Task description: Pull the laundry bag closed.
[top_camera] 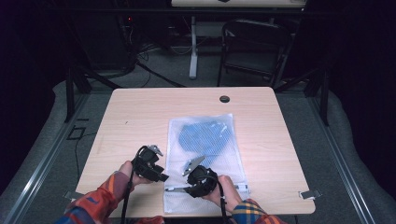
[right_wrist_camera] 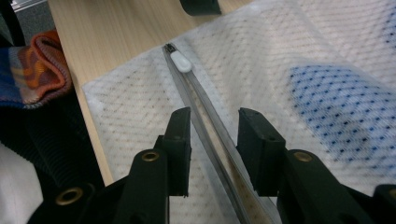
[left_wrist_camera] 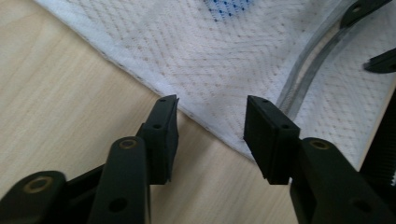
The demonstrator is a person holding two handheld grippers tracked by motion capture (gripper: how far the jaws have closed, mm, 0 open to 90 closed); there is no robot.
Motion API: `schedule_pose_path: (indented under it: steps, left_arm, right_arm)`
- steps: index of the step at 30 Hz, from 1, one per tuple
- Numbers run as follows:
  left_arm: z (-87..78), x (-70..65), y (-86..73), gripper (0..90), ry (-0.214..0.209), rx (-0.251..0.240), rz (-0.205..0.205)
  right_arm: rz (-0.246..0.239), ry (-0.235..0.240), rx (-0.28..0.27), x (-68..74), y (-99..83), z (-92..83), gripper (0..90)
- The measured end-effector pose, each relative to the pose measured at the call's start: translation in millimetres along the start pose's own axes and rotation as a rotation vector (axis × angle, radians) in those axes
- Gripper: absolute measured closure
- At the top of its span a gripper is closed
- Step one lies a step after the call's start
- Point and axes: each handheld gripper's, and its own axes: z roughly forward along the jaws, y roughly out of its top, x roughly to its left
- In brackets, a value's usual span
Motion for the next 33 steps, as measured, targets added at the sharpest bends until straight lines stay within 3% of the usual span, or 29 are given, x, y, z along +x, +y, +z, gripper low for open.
schedule_pose_path:
  steps: [7,12,17,25,28,33]
  left_arm:
    - [3.7,-1.7,0.4,71.3,-0.031,0.015,0.019]
    - [8.4,-4.2,1.6,77.3,-0.045,0.064,0.050]
    - [11.3,-5.4,1.5,83.6,-0.060,0.074,0.037]
    - [17.8,-4.0,1.2,84.8,-0.075,0.118,0.038]
    - [19.9,-3.6,0.3,85.0,-0.081,0.102,0.014]
    - [20.0,-1.7,-0.4,86.2,-0.088,0.104,0.007]
  right_arm:
    - [-0.023,0.012,-0.005,3.4,7.2,10.4,72.7]
    - [-0.018,0.021,-0.017,6.8,11.9,17.9,75.7]
    - [-0.029,0.028,-0.013,11.4,17.8,28.0,77.6]
    - [-0.035,0.021,-0.001,13.3,23.5,40.7,77.2]
    - [-0.026,0.021,0.002,13.4,23.3,45.1,75.8]
    - [-0.030,0.037,-0.001,15.9,23.4,51.9,76.9]
